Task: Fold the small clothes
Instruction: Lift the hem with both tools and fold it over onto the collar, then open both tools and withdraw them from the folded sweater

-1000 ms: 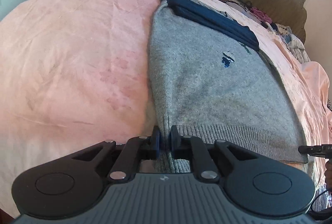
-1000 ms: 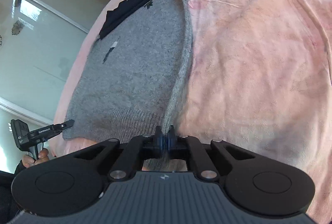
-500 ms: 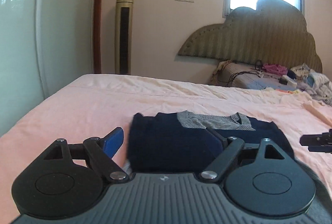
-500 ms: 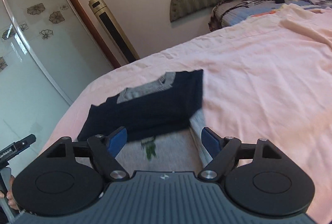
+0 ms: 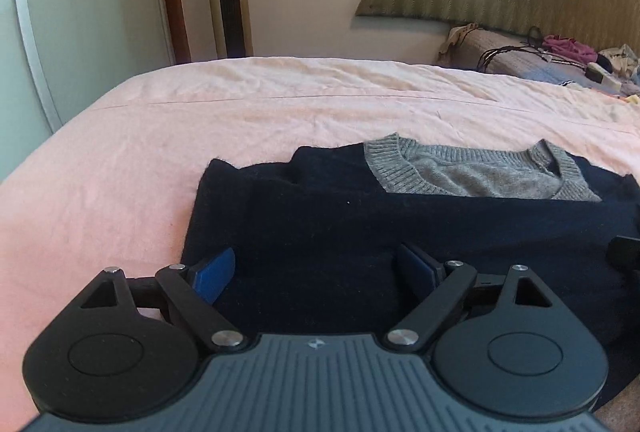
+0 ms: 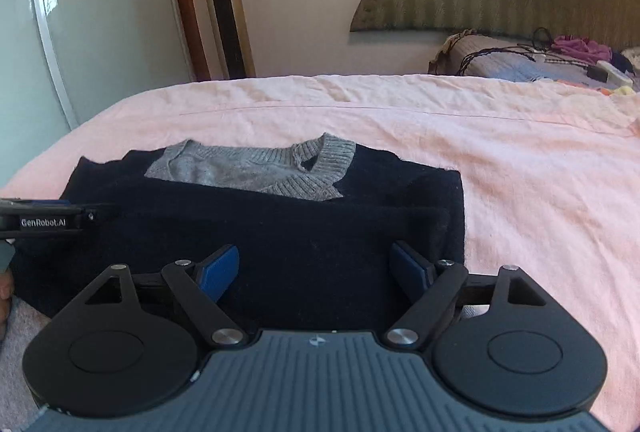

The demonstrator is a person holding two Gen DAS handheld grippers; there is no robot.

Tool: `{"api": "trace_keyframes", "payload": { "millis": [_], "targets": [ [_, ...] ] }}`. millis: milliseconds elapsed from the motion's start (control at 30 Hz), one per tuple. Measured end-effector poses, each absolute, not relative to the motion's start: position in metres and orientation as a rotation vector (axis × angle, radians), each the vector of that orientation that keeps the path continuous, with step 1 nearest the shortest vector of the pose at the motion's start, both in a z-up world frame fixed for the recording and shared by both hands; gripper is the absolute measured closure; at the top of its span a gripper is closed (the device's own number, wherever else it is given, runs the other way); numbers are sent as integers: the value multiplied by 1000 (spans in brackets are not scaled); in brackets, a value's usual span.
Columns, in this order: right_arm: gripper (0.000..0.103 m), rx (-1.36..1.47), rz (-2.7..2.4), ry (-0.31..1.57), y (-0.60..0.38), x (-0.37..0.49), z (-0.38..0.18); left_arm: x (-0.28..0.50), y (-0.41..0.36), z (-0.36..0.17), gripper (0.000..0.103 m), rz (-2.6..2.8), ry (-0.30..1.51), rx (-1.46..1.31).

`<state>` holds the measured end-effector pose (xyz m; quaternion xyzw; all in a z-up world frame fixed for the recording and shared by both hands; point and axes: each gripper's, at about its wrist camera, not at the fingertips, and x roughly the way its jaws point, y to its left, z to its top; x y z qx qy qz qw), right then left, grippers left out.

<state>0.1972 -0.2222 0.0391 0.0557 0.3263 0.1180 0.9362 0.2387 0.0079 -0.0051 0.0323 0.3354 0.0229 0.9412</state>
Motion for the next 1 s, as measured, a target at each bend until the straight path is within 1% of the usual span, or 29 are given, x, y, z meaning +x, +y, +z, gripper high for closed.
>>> {"api": "trace_keyframes", "payload": {
  "millis": [100, 167, 233, 300, 367, 400, 433, 467, 567, 667, 700, 733, 767, 800, 833, 900, 933, 1000],
  "targets": [
    [22, 61, 208, 668, -214, 193, 44, 214, 3, 7, 14, 88, 664, 140],
    [21, 87, 161, 679, -212, 174, 56, 186, 6, 21, 14, 25, 674, 77],
    [19, 178, 246, 665, -210, 148, 68, 162, 3, 27, 14, -59, 683, 16],
    [14, 162, 316, 662, -199, 131, 71, 154, -6, 19, 14, -59, 723, 34],
    [15, 94, 293, 728, -188, 131, 59, 155, -9, 4, 11, -41, 745, 79],
    [13, 81, 283, 759, -188, 134, 49, 151, -7, -1, 11, -33, 698, 99],
    [13, 44, 284, 720, -190, 131, 44, 150, -4, -1, 11, -27, 699, 98],
    [14, 11, 281, 720, -190, 131, 43, 149, -1, 3, 11, -6, 714, 94],
    [14, 5, 227, 756, -191, 127, 51, 131, 5, 13, 11, 6, 765, 57],
    [15, 79, 237, 772, -193, 104, 60, 99, 5, 10, 11, -34, 781, 15],
    [14, 98, 254, 769, -192, 94, 60, 90, 4, 3, 10, -29, 782, 21],
    [13, 94, 263, 774, -189, 86, 58, 80, 3, -2, 7, -20, 740, 43],
    [12, 65, 263, 786, -185, 79, 52, 74, 4, -4, 7, -20, 719, 49],
    [11, -2, 262, 752, -182, 70, 47, 73, 7, -2, 7, -21, 730, 40],
    [8, -64, 259, 735, -180, 65, 42, 73, 9, 0, 7, -11, 741, 44],
    [9, -21, 219, 752, -190, 64, 48, 66, 13, 3, 7, -2, 764, 57],
    [12, 0, 182, 769, -192, 63, 53, 61, 13, 5, 7, -5, 774, 57],
    [13, 35, 197, 780, -190, 52, 61, 51, 14, 3, 7, -12, 757, 69]
  ]
}}
